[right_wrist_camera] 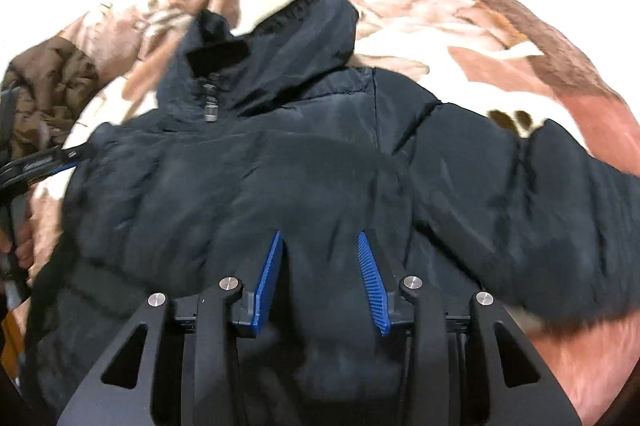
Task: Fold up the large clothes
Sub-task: 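Open the left tool to release the sleeve and withdraw it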
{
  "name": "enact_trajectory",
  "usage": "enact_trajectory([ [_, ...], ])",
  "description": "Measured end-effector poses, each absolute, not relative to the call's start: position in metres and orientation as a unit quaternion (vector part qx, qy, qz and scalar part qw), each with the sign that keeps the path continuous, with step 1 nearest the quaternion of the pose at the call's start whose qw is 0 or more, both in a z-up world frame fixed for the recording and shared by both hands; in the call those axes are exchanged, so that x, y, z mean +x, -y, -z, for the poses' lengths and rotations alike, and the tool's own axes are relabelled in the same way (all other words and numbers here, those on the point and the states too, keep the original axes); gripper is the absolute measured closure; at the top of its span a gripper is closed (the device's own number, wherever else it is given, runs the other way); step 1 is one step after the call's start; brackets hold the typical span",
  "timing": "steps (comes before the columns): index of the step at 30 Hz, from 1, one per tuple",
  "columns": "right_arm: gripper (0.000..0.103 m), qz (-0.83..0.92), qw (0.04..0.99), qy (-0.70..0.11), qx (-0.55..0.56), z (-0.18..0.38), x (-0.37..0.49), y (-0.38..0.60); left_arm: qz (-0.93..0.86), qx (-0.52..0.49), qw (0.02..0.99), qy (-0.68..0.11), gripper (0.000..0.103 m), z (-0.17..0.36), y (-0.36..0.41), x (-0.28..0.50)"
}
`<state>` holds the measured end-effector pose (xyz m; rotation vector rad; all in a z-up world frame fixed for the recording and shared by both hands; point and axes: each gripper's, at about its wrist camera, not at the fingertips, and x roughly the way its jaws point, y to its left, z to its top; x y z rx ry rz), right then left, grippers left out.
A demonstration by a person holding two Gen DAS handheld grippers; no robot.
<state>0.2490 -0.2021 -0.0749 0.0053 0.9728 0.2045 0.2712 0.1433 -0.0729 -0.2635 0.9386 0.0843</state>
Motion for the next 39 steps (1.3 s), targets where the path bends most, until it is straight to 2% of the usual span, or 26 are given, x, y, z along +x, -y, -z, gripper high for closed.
enact_trajectory([
  [7,0.063,-0.089,0.871,-0.484,-0.011,0.103,0.282,0.202,-0.041,-0.110,0.878,-0.463,0.041,0.109,-0.129,0.282],
  [11,0.063,-0.082,0.870,-0.486,0.001,0.087,0.272,0.209,-0.042,-0.114,0.877,-0.464,0.042,0.093,-0.132,0.274],
  [16,0.063,-0.092,0.884,-0.459,0.017,0.066,0.236,0.217,-0.012,-0.133,0.895,-0.425,0.042,0.061,-0.131,0.231],
  [20,0.063,-0.093,0.864,-0.495,0.007,0.096,0.245,0.213,-0.020,-0.117,0.877,-0.466,0.042,0.091,-0.128,0.233],
  [22,0.063,-0.085,0.866,-0.493,0.016,0.091,0.244,0.214,-0.029,-0.109,0.876,-0.469,0.042,0.093,-0.124,0.234],
  [28,0.063,-0.089,0.877,-0.471,0.025,0.057,0.200,0.220,-0.003,-0.115,0.882,-0.456,0.042,0.064,-0.102,0.203],
  [39,0.062,-0.071,0.899,-0.424,0.079,0.004,0.083,0.257,0.047,-0.111,0.896,-0.428,0.042,0.006,-0.045,0.080],
])
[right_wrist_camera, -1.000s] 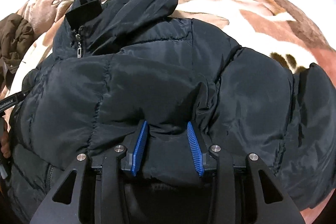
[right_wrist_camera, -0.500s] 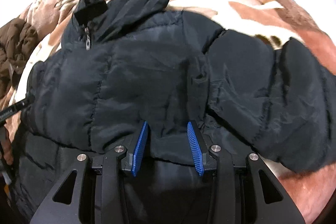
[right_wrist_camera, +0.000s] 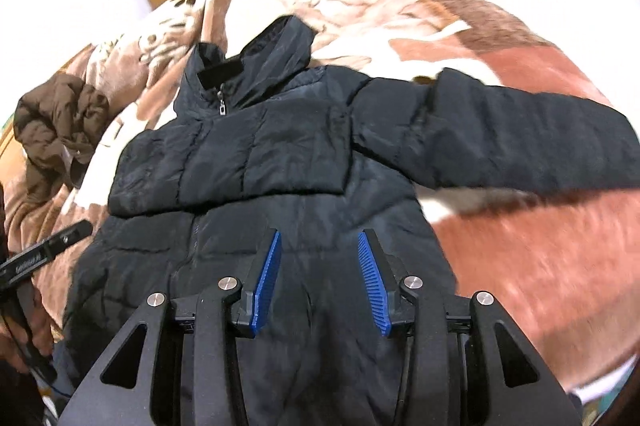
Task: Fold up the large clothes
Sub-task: 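Open the left tool to release the sleeve and withdraw it, then reach the right tool to the other sleeve cuff and grasp it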
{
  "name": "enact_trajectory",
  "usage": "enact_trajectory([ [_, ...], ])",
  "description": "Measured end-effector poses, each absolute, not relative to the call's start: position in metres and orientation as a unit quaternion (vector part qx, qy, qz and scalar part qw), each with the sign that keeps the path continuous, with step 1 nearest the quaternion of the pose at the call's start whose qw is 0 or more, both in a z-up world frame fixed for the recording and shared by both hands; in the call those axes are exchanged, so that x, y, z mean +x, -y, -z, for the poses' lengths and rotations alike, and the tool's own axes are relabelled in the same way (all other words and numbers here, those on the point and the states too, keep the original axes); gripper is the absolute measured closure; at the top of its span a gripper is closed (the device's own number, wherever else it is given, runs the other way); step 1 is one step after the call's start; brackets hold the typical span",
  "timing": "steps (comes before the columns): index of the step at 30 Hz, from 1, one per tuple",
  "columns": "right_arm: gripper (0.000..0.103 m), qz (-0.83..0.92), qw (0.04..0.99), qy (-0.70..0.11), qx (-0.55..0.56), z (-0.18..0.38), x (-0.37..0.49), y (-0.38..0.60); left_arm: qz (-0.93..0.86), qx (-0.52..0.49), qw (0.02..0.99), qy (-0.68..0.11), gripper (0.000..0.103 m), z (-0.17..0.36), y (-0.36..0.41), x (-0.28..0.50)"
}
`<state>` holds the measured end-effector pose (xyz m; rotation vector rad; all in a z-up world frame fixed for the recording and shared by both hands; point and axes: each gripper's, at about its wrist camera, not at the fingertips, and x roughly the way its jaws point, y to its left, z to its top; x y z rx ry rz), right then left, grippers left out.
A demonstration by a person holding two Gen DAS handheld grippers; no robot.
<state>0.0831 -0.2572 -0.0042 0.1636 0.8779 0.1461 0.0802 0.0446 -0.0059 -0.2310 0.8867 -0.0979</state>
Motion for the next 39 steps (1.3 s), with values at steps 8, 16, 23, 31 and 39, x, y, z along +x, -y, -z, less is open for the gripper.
enact_trajectory([
  [8,0.062,-0.058,0.916,-0.392,0.068,-0.019,0.038,0.269,0.070,-0.113,0.898,-0.420,0.042,-0.011,-0.013,0.034],
  [16,0.062,-0.044,0.926,-0.369,0.064,-0.020,0.025,0.286,0.071,-0.083,0.904,-0.414,0.042,-0.016,0.009,0.027],
  [23,0.062,-0.035,0.921,-0.379,0.077,-0.014,0.029,0.302,0.078,-0.068,0.907,-0.409,0.042,-0.016,0.020,0.028],
  [31,0.062,-0.001,0.917,-0.388,0.092,-0.002,0.043,0.337,0.088,-0.082,0.902,-0.416,0.042,-0.010,0.028,0.046],
  [39,0.051,0.039,0.902,-0.404,0.146,0.019,0.071,0.389,0.087,-0.060,0.905,-0.413,0.042,-0.005,0.036,0.081],
])
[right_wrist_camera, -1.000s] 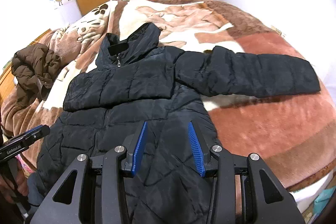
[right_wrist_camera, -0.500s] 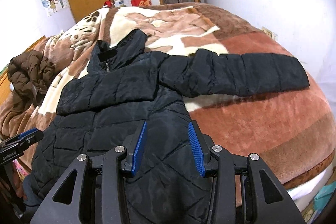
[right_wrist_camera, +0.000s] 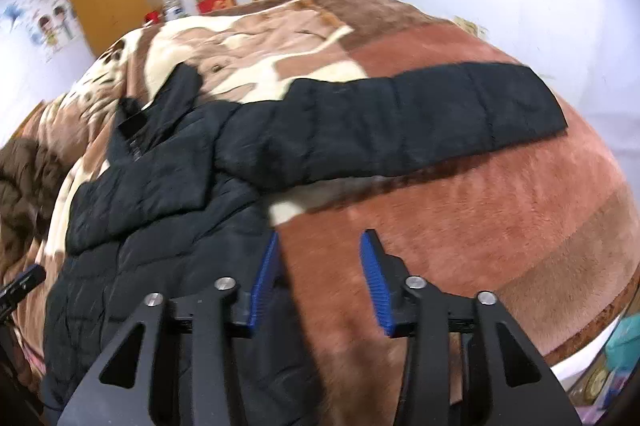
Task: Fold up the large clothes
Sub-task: 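Reach the right tool to the other sleeve cuff and grasp it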
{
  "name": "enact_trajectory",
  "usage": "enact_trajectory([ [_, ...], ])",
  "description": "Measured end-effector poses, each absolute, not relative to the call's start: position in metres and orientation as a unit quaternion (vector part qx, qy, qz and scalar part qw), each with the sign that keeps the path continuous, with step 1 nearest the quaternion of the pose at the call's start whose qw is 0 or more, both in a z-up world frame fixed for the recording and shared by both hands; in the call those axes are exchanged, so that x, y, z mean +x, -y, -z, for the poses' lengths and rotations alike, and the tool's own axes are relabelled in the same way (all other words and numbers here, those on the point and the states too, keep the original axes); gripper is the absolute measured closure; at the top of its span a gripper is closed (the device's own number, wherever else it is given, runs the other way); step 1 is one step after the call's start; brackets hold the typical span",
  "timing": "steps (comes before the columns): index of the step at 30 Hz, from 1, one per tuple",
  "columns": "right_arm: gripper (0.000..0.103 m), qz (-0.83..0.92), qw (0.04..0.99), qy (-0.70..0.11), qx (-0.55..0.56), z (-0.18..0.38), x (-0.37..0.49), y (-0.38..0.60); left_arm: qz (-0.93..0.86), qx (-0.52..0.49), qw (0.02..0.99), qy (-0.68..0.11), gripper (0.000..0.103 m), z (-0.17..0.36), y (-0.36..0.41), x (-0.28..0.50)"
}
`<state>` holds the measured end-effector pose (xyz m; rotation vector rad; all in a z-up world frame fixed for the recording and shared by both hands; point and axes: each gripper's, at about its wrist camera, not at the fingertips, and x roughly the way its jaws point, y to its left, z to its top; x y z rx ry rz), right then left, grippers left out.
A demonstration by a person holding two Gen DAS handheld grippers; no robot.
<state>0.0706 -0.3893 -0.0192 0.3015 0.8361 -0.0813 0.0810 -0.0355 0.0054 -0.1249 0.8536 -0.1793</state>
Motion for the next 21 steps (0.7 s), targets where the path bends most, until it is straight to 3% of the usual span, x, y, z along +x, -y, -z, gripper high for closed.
enact_trajectory([
  [21,0.049,0.124,0.852,-0.381,0.337,0.085,0.141,0.536,0.037,-0.055,0.895,-0.441,0.042,0.054,0.021,0.190],
])
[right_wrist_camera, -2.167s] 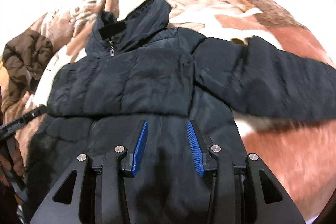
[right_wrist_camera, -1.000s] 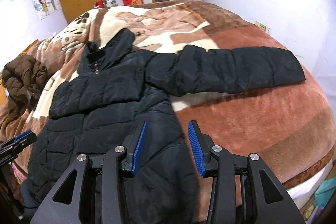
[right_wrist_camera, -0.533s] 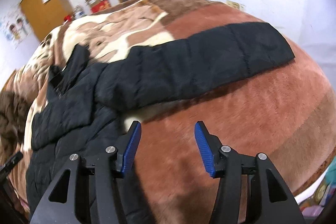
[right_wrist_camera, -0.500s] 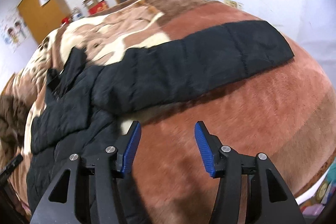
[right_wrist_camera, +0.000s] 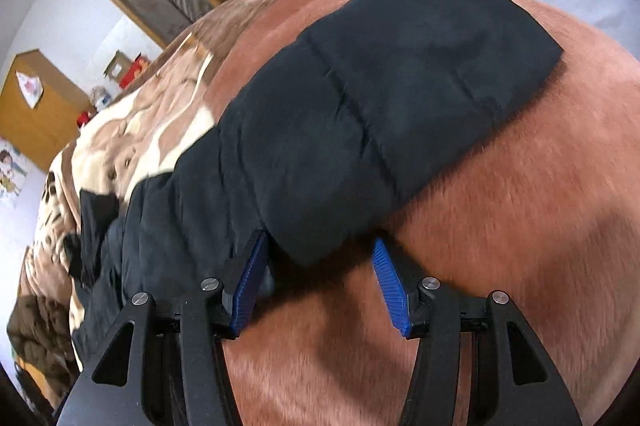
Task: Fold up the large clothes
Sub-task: 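Reach the right tool to the other sleeve cuff and grasp it, then lift the sleeve with the right tool, fold it across the front, release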
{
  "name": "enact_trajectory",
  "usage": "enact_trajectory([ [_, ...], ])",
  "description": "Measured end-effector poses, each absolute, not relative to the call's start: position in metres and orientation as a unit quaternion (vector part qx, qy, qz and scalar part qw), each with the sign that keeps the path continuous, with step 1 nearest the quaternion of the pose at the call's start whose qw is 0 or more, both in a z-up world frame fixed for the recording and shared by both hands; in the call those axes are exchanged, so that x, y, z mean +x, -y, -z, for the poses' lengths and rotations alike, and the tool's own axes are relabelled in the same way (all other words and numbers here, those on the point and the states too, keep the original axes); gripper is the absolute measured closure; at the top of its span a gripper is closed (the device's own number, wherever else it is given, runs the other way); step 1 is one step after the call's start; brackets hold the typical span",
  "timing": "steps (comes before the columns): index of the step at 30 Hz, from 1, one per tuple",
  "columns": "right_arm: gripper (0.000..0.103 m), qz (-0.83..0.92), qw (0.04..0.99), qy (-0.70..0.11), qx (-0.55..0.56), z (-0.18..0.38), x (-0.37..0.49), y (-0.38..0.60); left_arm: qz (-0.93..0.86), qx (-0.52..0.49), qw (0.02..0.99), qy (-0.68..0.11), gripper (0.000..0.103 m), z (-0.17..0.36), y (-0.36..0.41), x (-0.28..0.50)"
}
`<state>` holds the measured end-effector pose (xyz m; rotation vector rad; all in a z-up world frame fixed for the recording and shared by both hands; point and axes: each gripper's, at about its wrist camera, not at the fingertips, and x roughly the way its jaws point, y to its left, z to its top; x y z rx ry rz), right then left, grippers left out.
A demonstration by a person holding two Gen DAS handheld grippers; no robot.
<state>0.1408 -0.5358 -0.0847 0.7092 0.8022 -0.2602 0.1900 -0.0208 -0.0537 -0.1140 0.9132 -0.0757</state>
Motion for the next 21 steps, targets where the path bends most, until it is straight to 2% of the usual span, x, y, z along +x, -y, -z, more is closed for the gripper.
enact_trajectory([
  [6,0.049,0.153,0.849,-0.377,0.338,0.084,0.155,0.546,0.033,-0.067,0.890,-0.449,0.042,0.063,0.018,0.191],
  [8,0.066,0.163,0.857,-0.368,0.323,0.073,0.154,0.541,0.033,-0.067,0.890,-0.450,0.042,0.062,0.017,0.190],
  [9,0.086,0.163,0.861,-0.364,0.314,0.066,0.155,0.536,0.034,-0.068,0.891,-0.448,0.042,0.061,0.017,0.188],
  [11,0.090,0.151,0.871,-0.352,0.307,0.049,0.151,0.529,0.032,-0.069,0.892,-0.445,0.042,0.057,0.015,0.186],
  [13,0.093,0.137,0.883,-0.341,0.293,0.029,0.149,0.521,0.031,-0.074,0.894,-0.441,0.042,0.052,0.011,0.183],
  [21,0.094,0.021,0.934,-0.271,0.233,-0.087,0.133,0.445,0.031,-0.096,0.904,-0.416,0.042,0.029,-0.003,0.162],
])
